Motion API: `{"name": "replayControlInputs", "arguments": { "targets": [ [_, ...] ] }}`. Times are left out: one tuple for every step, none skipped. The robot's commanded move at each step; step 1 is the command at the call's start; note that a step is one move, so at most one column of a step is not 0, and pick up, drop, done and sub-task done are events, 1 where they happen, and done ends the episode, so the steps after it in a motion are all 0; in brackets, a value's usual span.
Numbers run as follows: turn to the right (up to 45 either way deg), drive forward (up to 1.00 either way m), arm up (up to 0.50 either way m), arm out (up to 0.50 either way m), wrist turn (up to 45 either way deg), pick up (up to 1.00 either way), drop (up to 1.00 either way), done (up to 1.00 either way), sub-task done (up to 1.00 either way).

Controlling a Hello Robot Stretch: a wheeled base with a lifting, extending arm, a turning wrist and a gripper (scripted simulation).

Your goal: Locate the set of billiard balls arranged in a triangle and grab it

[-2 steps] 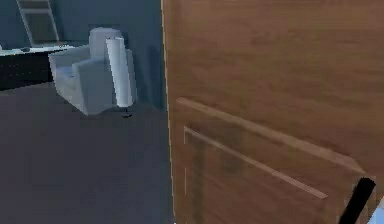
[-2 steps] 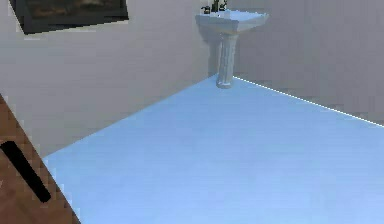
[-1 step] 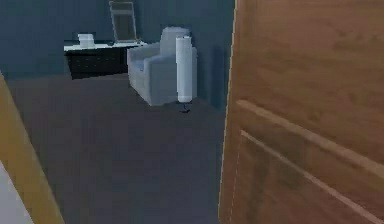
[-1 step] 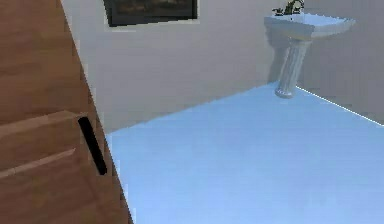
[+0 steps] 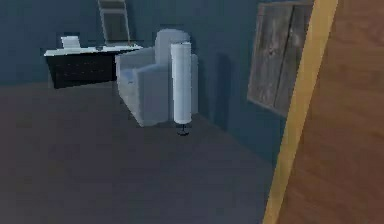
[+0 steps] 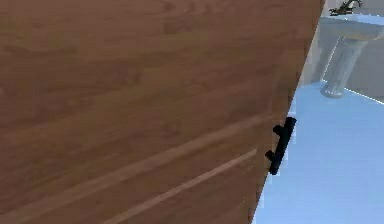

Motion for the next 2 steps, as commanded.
{"name": "replayControlInputs", "arguments": {
  "targets": [
    [-45.0,0.0,0.0,0.0,0.0,0.0,0.0,0.0,0.0],
    [-15.0,0.0,0.0,0.0,0.0,0.0,0.0,0.0,0.0]
  ]
}}
